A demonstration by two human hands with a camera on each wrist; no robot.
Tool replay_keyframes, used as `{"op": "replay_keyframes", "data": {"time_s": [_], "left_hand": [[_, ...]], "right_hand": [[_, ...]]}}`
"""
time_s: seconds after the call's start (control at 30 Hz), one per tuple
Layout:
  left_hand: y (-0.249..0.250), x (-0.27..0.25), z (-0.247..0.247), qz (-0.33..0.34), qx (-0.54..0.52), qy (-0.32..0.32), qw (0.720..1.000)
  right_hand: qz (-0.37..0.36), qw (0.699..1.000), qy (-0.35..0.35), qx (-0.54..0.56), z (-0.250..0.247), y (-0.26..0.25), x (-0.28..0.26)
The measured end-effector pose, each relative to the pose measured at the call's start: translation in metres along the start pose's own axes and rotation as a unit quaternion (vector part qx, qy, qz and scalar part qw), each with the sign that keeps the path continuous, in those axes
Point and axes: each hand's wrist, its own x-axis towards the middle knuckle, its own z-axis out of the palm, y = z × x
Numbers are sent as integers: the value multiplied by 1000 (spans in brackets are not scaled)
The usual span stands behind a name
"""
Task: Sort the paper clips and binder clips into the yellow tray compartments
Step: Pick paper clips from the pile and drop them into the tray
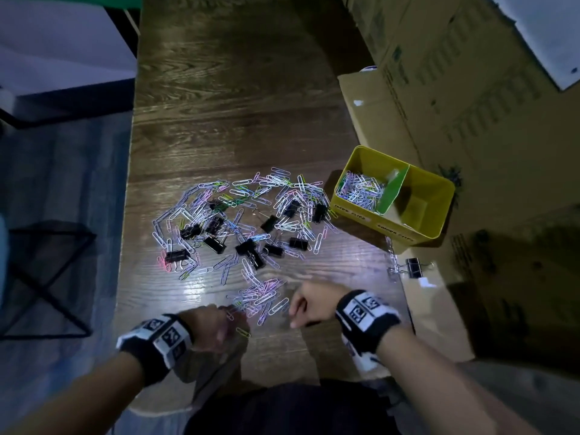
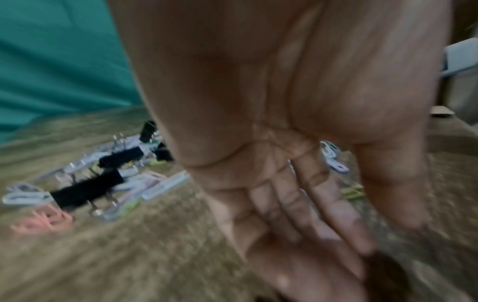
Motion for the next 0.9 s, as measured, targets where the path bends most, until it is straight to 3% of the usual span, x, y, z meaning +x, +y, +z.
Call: {"op": "replay_keyframes", "data": {"time_s": [0.07,0.13,0.23,0.33,0.43,0.53,0.67,0.8,0.9], "left_hand": [[11,5,5,26,-50,52,997],[19,16,6,59,-107,129,984],[27,31,6,67,-132,223,963],[24,36,7,41,-112,349,930],[14,38,10,20,-60,342,938],[8,41,14,16,-43,337,940],[8,45,19,58,-96,366,924],[8,40,19,86,-108,385,912],[7,37,19,115,-92,374,916]], "right_hand": [[6,1000,-1,26,21,-4,13],[-4,995,84,43,34,-10,22],[10,974,224,-37,47,-20,27],[52,959,250,-120,56,-26,31],[59,949,264,-163,59,-30,37],[51,959,240,-145,60,-35,39],[41,967,207,-145,63,-40,41],[38,959,220,-175,60,-42,39],[40,960,206,-185,55,-42,40]]}}
